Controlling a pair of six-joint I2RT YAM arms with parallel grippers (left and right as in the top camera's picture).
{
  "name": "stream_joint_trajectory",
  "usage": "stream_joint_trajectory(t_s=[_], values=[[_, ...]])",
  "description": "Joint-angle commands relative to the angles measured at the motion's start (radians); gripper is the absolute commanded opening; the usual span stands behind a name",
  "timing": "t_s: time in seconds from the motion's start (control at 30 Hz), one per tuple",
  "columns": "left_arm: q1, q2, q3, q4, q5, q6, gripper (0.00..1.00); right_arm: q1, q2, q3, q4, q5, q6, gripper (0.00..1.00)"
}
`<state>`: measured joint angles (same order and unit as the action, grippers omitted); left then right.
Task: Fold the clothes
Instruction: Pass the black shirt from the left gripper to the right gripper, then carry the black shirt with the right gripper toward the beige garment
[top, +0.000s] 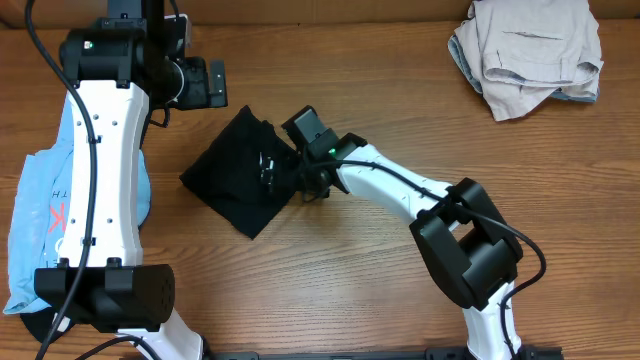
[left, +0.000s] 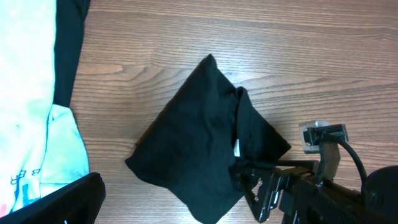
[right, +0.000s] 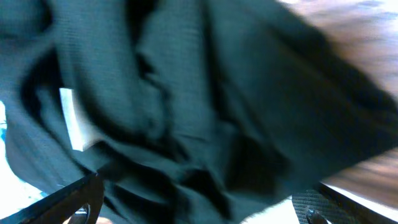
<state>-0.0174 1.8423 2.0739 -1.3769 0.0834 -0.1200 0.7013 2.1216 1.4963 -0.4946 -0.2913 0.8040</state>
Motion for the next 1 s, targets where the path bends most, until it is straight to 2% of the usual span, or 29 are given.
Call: stream_joint_trajectory(t_s=[0.0,0.07,0.2,0.33,0.57,0.77,0.97], values=[[0.008,-0.005,0.016,-0.006,-0.013,0.029,1.00,0.033,0.037,-0.003,0.042,-0.013,0.019,0.94],[0.008,-0.005,0.016,-0.006,-0.013,0.031,1.00,0.045,0.059,-0.003,0.057,-0.013,0.014,0.85],[0.008,-0.004,0.014,-0.009,-0.013,0.031,1.00,0.056,0.112,-0.003,0.074,-0.040,0.008,0.52],[0.008,-0.003,0.013,-0.014,-0.013,0.031,1.00,0.053,0.117,-0.003,0.106,-0.103,-0.023,0.06],[0.008,0.002,-0.012,-0.010,-0.019,0.045,1.00,0.005,0.061,0.034,0.099,-0.233,-0.123,0.04],[0.009,0.002,-0.049,0.001,-0.043,0.046,1.00,-0.096,-0.131,0.079,-0.032,-0.272,-0.230,0.04],[0.010,0.002,-0.051,0.027,-0.042,0.046,1.00,-0.249,-0.274,0.204,-0.171,-0.268,-0.320,0.04]])
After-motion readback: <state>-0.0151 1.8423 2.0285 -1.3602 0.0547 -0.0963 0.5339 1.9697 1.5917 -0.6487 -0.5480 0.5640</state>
